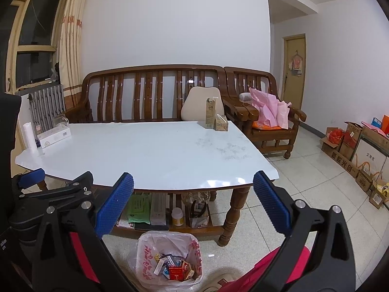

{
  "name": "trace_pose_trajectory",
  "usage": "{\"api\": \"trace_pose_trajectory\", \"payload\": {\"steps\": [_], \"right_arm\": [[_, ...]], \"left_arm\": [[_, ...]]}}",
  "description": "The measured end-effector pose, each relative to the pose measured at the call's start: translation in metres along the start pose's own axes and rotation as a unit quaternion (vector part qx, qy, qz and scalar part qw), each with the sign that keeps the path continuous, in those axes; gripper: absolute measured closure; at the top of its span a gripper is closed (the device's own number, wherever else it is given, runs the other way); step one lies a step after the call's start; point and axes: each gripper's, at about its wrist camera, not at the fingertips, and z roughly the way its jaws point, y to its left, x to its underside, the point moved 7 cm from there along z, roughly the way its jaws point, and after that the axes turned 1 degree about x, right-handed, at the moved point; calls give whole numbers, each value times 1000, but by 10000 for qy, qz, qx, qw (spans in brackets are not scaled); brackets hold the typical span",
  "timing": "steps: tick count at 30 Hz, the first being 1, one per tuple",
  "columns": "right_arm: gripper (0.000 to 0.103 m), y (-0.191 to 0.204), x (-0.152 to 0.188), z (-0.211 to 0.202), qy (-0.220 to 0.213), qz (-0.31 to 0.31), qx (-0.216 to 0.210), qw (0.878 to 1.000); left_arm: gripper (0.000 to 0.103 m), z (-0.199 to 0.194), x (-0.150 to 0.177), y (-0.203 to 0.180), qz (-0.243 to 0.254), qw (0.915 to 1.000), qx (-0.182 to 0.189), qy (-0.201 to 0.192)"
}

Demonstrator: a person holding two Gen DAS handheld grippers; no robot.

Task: Collect trash

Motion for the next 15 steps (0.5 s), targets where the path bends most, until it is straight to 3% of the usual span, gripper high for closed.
{"api": "trace_pose_trajectory", "payload": {"steps": [15], "right_arm": [[7,3,4,7,81,-79,86,9999]], "left_arm": [[8,5,0,1,43,10000,-46,74]]}}
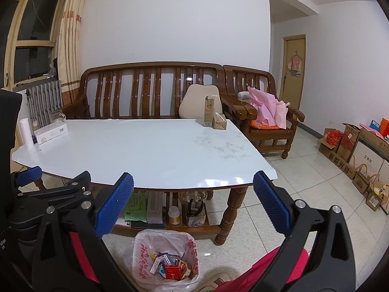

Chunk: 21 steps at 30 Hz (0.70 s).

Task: Collect trash

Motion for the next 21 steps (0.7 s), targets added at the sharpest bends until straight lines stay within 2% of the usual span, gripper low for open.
{"api": "trace_pose_trajectory", "payload": {"steps": [21], "right_arm": [[7,1,0,1,22,16,-22,10000]], "left_arm": [[8,-1,3,7,51,10000,-71,21]]}}
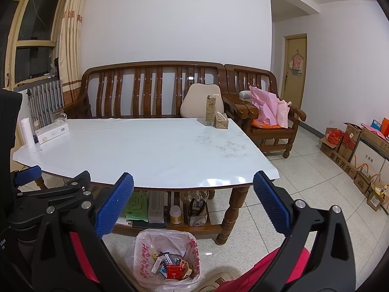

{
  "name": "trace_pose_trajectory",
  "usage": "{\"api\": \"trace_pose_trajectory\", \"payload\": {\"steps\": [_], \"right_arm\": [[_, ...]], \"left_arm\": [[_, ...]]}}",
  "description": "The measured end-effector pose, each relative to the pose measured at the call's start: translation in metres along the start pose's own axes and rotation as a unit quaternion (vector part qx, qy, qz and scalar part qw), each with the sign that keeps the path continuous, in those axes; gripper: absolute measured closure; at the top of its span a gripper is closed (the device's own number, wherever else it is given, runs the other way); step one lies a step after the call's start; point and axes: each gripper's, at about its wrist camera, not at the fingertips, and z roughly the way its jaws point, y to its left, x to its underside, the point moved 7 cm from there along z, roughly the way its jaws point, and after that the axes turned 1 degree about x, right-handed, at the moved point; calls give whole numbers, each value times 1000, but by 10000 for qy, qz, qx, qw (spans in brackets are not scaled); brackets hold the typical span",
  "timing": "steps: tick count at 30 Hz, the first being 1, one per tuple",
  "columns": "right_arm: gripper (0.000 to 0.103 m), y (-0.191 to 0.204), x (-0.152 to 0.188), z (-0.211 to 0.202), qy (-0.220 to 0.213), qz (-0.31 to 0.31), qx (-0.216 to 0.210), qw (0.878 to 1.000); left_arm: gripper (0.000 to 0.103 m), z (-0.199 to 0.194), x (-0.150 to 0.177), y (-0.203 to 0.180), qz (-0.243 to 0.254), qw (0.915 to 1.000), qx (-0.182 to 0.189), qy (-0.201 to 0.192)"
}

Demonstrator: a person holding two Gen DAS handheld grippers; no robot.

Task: Collect trash

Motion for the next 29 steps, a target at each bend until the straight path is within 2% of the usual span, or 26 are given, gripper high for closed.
{"api": "trace_pose_trajectory", "payload": {"steps": [11,16,29], "right_arm": [[7,2,2,1,26,-9,-21,10000],[7,3,6,3,70,3,-45,10000],[7,2,5,7,113,40,-46,9999]], "left_arm": [[8,1,0,2,69,10000,-51,44],[8,0,-1,2,155,9996,-219,-40],[8,2,-1,0,132,9998,-105,90]]}}
